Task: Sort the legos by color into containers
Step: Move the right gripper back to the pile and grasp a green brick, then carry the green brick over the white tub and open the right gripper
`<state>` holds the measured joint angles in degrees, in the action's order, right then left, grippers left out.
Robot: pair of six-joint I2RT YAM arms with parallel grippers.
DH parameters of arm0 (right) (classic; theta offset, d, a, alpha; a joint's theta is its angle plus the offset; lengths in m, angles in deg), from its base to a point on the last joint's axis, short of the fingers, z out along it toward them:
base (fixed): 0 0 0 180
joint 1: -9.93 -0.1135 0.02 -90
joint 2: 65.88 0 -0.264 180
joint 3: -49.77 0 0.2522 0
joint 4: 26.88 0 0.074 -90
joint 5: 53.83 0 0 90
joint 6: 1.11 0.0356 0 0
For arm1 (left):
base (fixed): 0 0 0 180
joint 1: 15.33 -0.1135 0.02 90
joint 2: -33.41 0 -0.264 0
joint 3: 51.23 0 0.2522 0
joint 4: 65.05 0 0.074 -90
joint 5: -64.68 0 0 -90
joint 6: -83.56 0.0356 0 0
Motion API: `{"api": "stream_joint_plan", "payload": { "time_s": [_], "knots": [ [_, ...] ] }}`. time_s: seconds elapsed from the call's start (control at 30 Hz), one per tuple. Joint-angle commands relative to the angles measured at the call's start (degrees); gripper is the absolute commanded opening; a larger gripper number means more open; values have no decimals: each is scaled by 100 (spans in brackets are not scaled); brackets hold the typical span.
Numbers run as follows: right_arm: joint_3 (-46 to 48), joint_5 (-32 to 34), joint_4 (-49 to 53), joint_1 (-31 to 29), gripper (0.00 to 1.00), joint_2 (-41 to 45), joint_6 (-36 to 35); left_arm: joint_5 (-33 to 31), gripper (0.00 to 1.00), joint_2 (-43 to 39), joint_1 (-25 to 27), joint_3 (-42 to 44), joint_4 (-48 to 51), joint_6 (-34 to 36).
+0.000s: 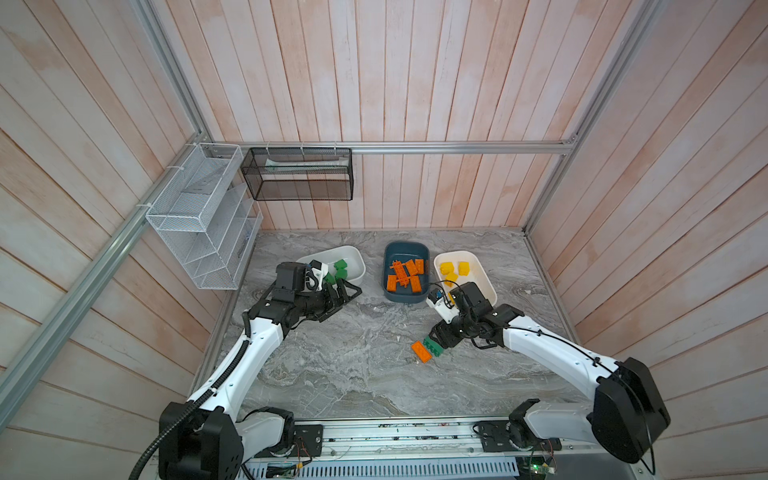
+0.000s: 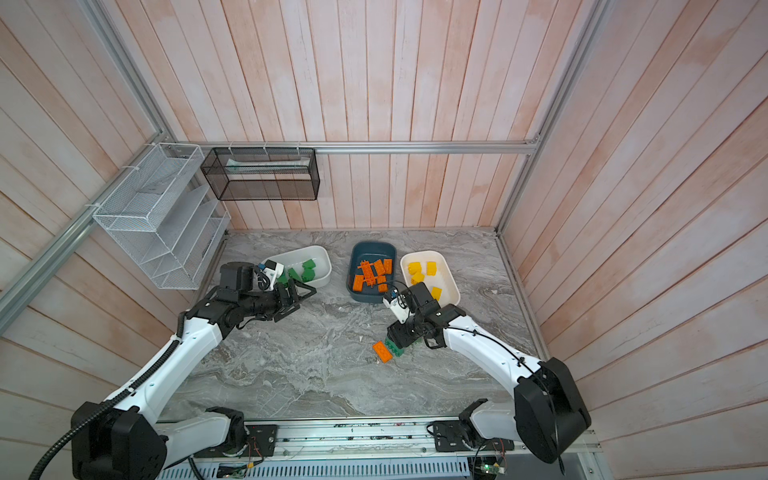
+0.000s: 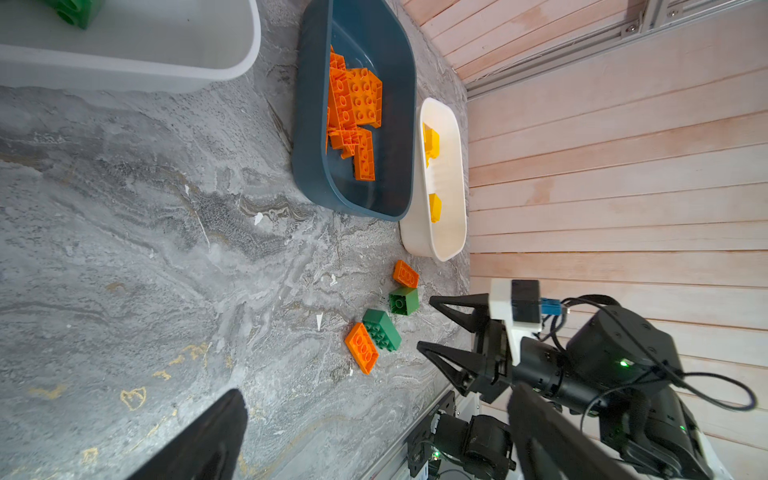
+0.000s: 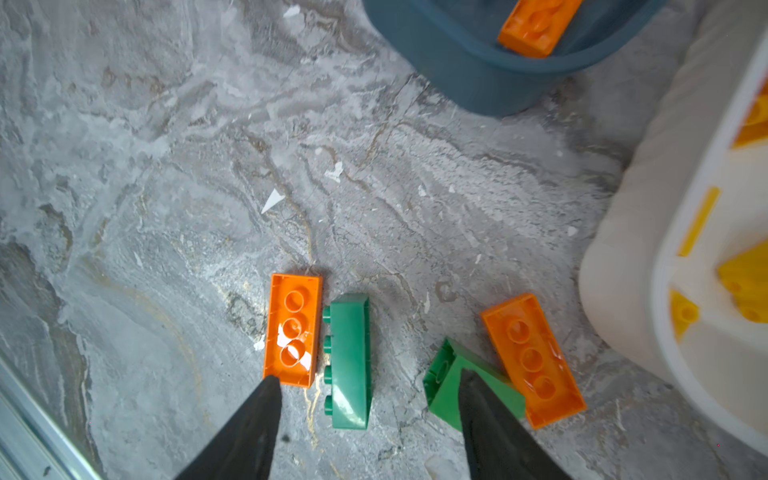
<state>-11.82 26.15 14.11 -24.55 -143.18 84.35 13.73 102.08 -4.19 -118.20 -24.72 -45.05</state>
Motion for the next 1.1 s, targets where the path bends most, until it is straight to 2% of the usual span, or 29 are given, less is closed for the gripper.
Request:
{"api": "stream_joint_plan", "payload": {
  "time_s": [0.0, 0.37, 0.53, 0.67, 0.73, 0.83, 0.9, 1.07],
  "knots": [
    [-102, -45, -3, -225, 65, -536, -432, 73, 100, -116, -43, -194, 111, 112],
    [-147, 590, 211, -366, 54, -1212, -714, 9, 100, -143, -74, -213, 181, 121],
    [-156, 644, 202, -365, 41, -1327, -693, -18, 100, -116, -70, -236, 280, 196],
    [-279, 574, 174, -358, 26, -1265, -583, -53, 100, -114, -75, -274, 361, 247],
    [-460, 539, 127, -358, 24, -1122, -522, -88, 100, -120, -102, -348, 476, 319],
    [-1017, 391, 90, -354, 23, -1016, -395, -151, 100, -160, -251, -483, 742, 493],
    [-1471, 28, -142, -359, 22, -1061, -182, -169, 100, -210, -409, -548, 884, 583],
    [-2394, -963, -1350, -441, 21, -1633, 567, -341, 100, -270, -650, -737, 1177, 731]
  ]
}}
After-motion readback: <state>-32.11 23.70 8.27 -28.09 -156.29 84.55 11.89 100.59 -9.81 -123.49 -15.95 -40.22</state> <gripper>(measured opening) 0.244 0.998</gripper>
